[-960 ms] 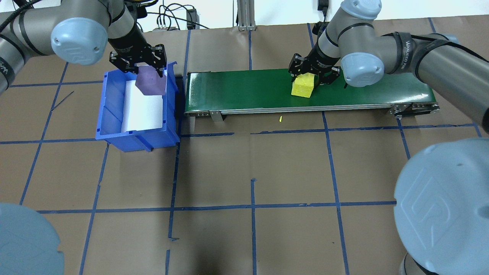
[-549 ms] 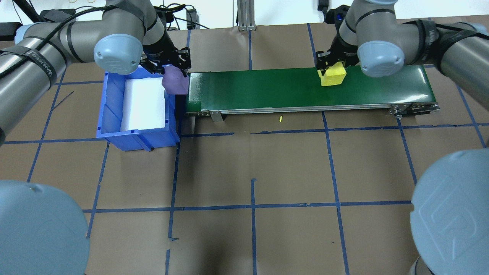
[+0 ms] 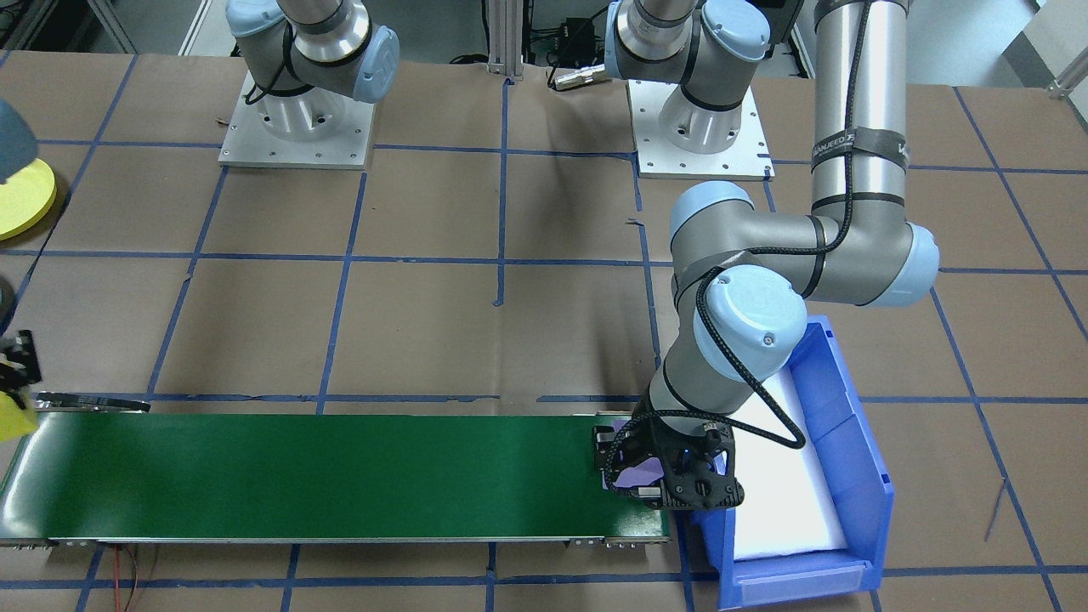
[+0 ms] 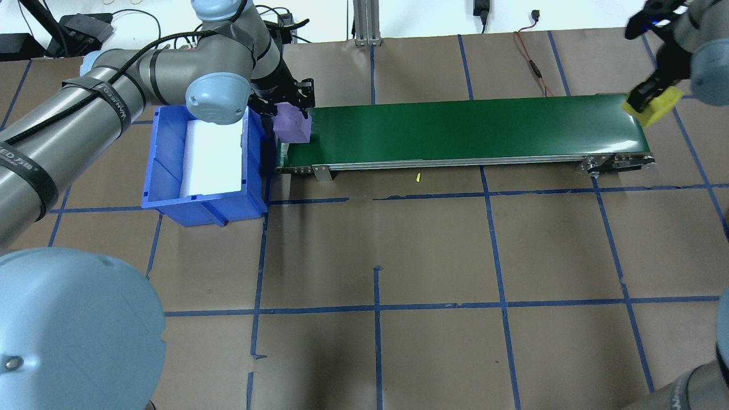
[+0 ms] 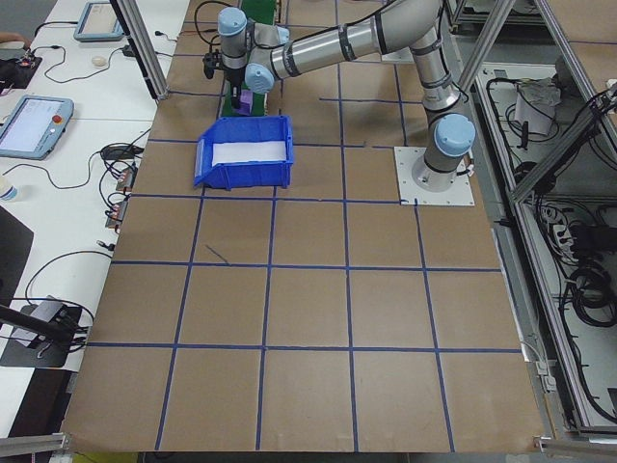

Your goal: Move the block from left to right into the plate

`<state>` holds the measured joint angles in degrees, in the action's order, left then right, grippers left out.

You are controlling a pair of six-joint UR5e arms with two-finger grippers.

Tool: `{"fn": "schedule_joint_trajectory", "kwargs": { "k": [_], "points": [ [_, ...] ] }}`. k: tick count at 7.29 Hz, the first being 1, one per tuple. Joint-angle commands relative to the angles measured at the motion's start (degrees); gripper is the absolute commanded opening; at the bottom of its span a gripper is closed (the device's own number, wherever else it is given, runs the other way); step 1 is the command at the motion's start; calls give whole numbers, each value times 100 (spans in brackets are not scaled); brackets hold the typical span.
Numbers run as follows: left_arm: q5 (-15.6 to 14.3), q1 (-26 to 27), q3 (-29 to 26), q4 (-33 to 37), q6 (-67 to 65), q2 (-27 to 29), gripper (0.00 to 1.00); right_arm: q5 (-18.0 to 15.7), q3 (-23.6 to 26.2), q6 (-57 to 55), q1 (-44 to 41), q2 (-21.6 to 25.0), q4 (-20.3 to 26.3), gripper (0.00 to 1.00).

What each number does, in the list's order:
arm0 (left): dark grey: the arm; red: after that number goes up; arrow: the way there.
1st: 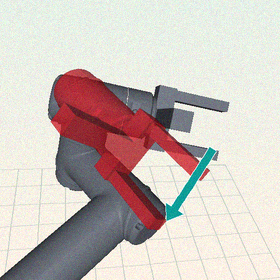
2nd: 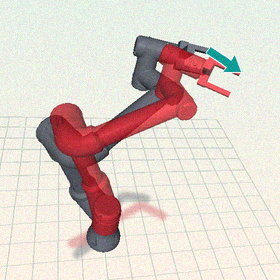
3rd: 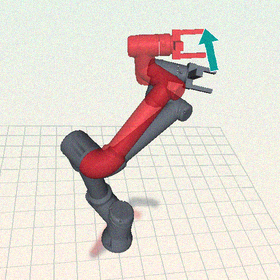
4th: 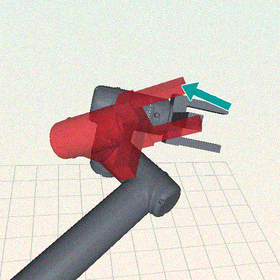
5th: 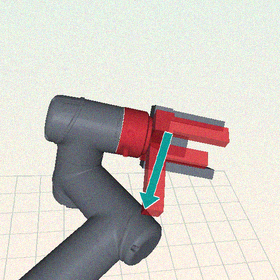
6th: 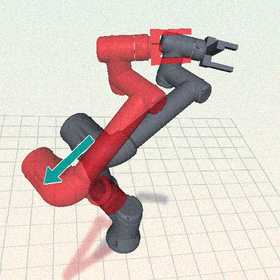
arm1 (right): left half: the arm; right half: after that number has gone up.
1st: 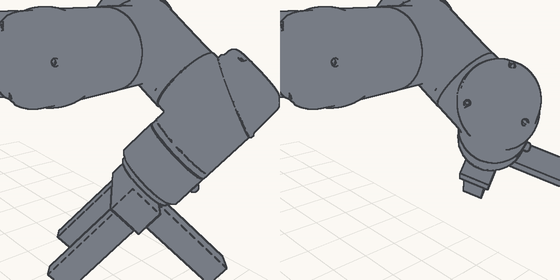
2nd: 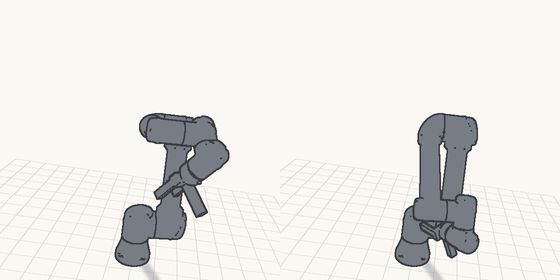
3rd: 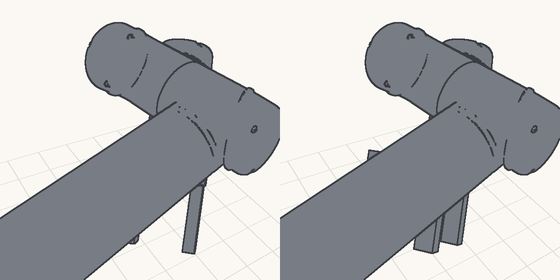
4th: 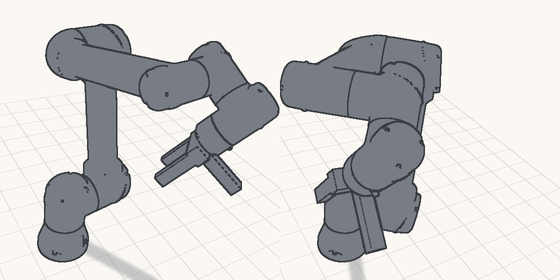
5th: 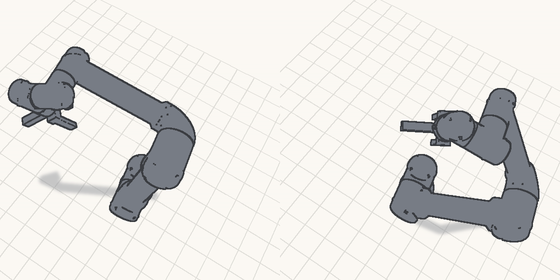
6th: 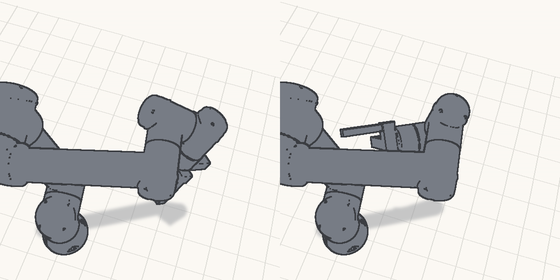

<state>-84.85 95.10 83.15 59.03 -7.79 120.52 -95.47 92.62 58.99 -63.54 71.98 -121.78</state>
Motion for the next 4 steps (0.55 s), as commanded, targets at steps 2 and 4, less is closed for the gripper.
{"fn": "schedule_joint_trajectory", "kwargs": {
  "k": [2,4],
  "points": [
    [-32,158,201,-241,-13,-81,100,316,544,2254,2208,-26,-73,26],
    [-180,158,237,-86,23,-466,100,468,1010,2930,2950,-455,-1051,26]
  ]
}}
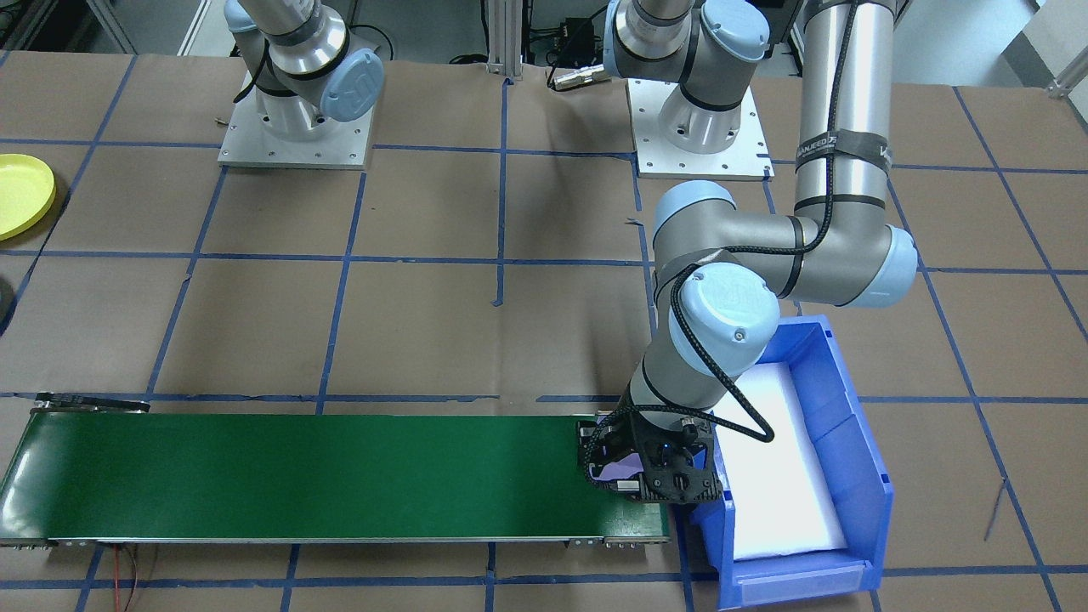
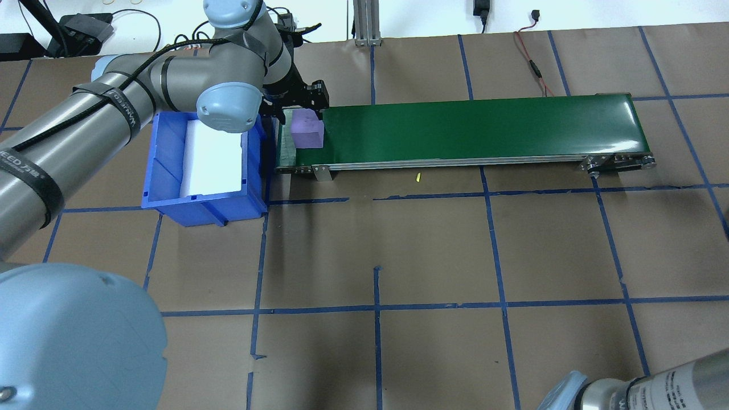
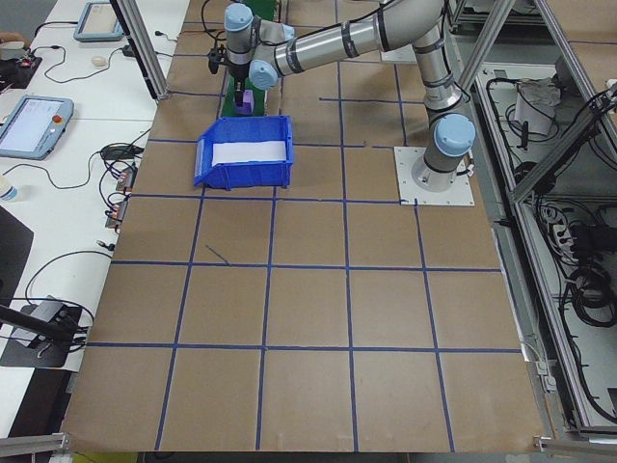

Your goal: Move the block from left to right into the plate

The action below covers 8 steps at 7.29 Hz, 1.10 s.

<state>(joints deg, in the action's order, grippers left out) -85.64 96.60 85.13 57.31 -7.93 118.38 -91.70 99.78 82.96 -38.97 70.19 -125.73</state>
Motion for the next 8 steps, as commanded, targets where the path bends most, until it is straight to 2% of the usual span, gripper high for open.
{"fn": "schedule_joint_trajectory", "kwargs": {
  "k": [1,2,3,4,5,6,7,8],
  "points": [
    [-259,-27,21,566,45,-602,100,82,357,693,635,-478,-898,37],
    [-765,-45,-23,1371,72,-1076,100,108,358,643,662,-498,-892,99],
    [-866,-167,3,2015,107,-1602,100,74,340,573,662,-489,-892,100],
    [-841,-568,56,2717,116,-2112,100,21,331,-2,662,-437,-875,100],
    [-841,-773,73,3116,220,-2579,100,29,305,-704,628,-245,-605,100],
    [-962,-783,135,3355,535,-2844,100,38,296,-1355,401,123,33,100],
    [-1033,-801,126,3488,712,-2899,100,47,287,-2093,-280,500,640,100],
    [-1060,-905,179,3541,757,-2900,100,117,287,-3153,-1087,643,994,97]
  ]
}}
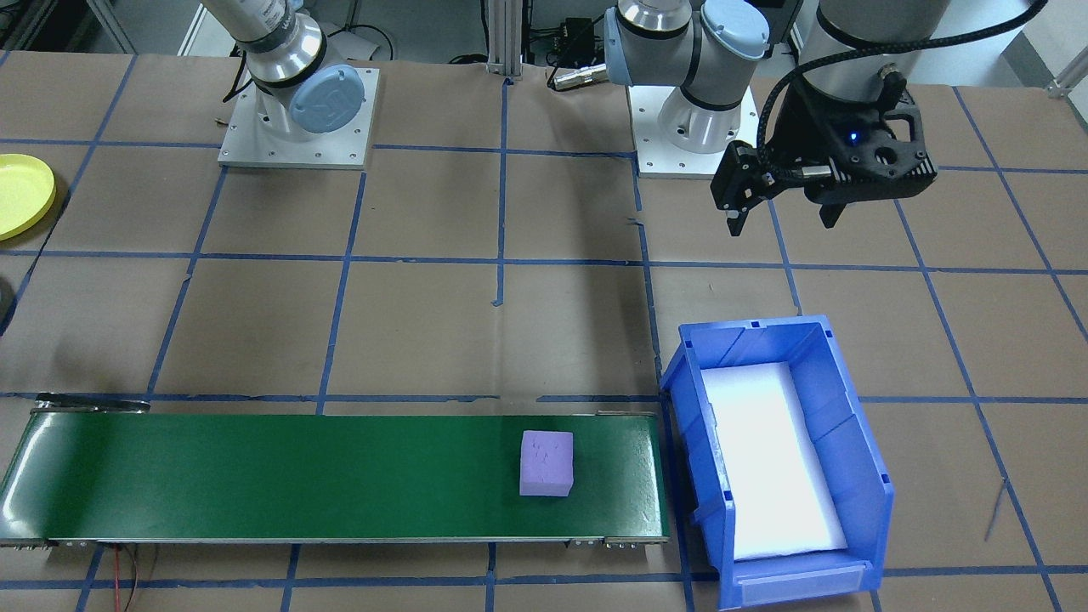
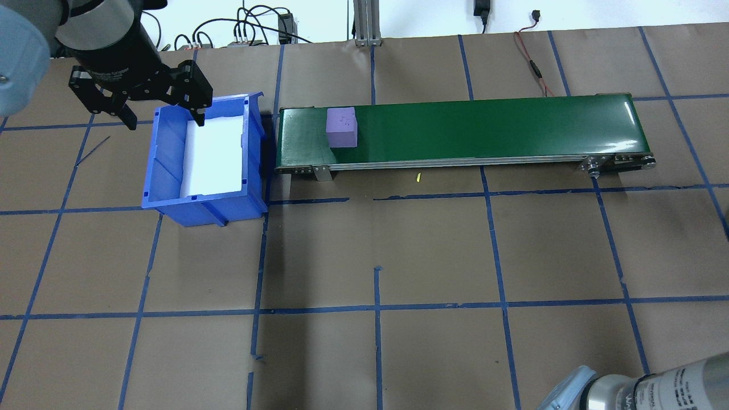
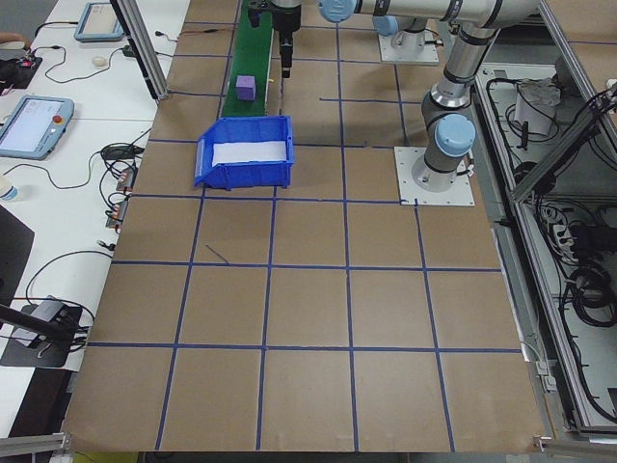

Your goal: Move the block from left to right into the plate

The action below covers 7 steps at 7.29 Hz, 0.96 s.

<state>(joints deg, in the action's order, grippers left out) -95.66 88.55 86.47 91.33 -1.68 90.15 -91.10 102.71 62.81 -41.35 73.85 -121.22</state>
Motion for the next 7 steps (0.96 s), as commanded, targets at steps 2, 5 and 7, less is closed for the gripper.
{"fn": "schedule_joint_trajectory", "kwargs": {
  "k": [2,5,7],
  "points": [
    [152,-93,28,70,132,-94,100,353,-118,-3168,-2440,279,530,99],
    [127,-75,19,61,132,-112,100,837,-584,-5553,-3719,113,521,100],
    [171,-75,19,61,97,-112,100,1243,-1084,-6576,-4203,-378,503,100]
  ]
}}
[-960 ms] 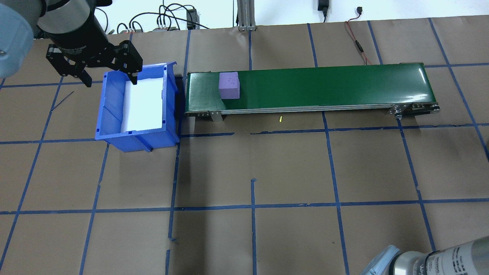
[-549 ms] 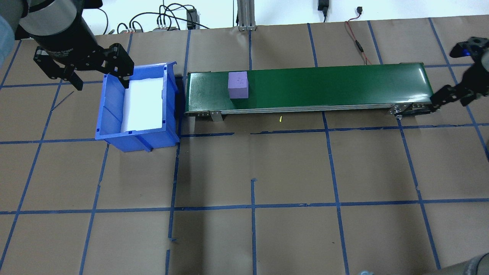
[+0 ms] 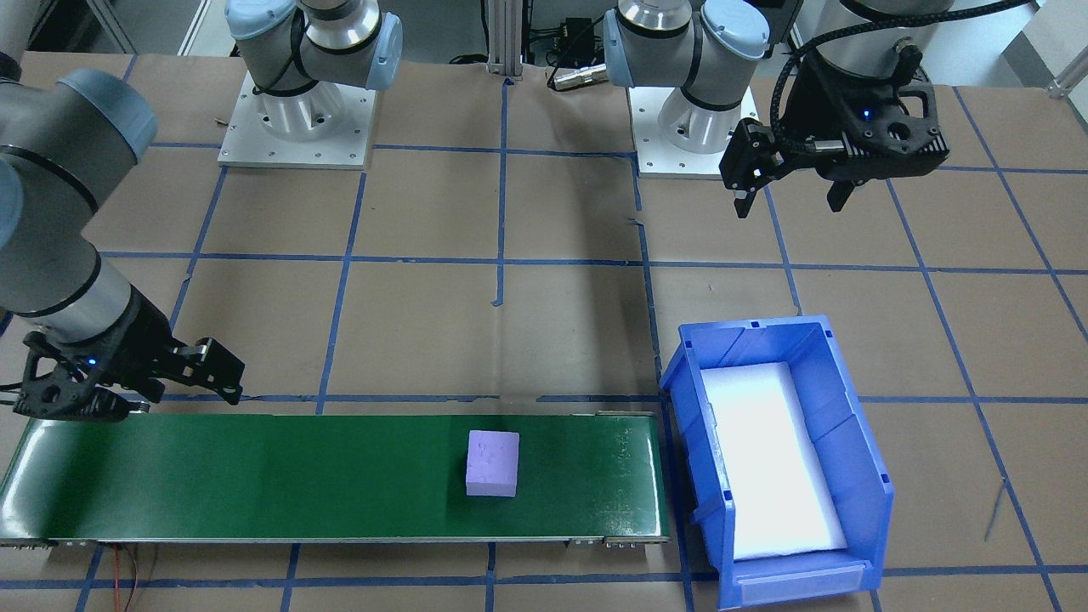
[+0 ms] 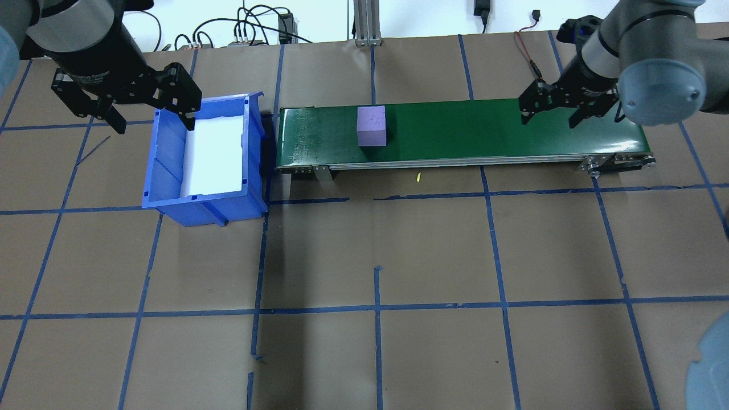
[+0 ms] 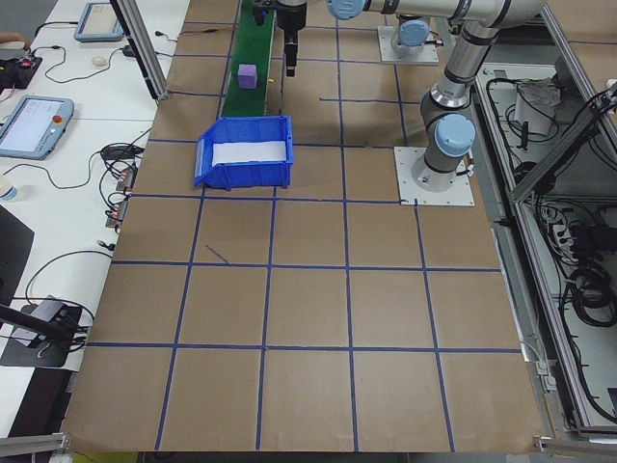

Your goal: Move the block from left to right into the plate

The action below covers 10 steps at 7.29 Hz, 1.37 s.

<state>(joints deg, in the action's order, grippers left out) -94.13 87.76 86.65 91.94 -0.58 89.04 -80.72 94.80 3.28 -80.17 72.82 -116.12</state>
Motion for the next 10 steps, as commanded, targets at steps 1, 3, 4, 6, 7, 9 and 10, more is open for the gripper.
{"fn": "schedule_joint_trajectory", "kwargs": {
  "k": [1,3,4,6,7,9,10],
  "points": [
    [17,4,10,-1,-12,-1,100,258,-356,-922,-732,-346,-76,100],
    [-9,4,-43,78,-56,-1,100,1063,-540,-1698,-877,-592,-95,100],
    [-9,4,-52,87,-56,-1,100,1154,-585,-1864,-938,-689,-173,100],
    [-1,4,-87,218,-65,-1,100,1164,-603,-1970,-983,-821,-358,100],
    [-9,4,-104,289,-65,-1,100,1199,-603,-2006,-983,-839,-463,100],
    [0,4,-96,307,-74,-1,100,1340,-594,-2006,-983,-848,-481,100],
    [8,4,-78,298,-82,-1,100,1340,-585,-2006,-983,-848,-481,100]
  ]
}}
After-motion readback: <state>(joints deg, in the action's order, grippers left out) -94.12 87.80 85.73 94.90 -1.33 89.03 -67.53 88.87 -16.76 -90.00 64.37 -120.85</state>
